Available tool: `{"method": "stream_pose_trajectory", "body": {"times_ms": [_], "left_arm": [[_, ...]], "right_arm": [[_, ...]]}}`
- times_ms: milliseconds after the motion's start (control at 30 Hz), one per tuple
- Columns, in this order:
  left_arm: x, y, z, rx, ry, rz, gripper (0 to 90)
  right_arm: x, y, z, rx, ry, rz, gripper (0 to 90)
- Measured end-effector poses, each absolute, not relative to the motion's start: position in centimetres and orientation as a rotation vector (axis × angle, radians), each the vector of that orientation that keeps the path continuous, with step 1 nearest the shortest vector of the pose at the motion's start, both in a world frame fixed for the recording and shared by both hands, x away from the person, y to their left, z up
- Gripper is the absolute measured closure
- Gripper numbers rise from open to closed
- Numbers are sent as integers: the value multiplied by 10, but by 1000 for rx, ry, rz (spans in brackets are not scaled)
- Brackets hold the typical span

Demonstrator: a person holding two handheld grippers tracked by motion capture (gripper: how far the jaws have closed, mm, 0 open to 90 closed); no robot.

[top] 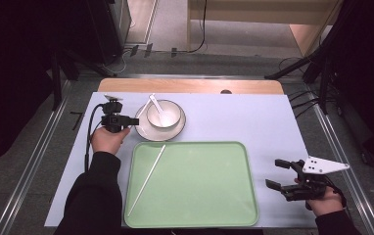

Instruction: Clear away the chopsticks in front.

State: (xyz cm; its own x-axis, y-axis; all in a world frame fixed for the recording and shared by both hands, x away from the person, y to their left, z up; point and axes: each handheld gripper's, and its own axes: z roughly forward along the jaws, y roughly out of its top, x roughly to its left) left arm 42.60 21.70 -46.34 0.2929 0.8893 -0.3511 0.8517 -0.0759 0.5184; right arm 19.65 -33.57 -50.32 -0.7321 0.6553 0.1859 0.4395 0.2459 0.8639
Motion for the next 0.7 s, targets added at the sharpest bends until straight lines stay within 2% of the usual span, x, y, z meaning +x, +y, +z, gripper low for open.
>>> {"method": "stream_pose_trajectory", "body": {"times_ms": [367, 700], "left_arm": [[417, 234, -441, 1857, 1541, 95, 863], [398, 227, -410, 1838, 1451, 124, 862]], "right_arm": [[198, -335, -503, 1024, 2306, 1485, 174], [201, -333, -502, 1011, 2306, 1491, 175]]}}
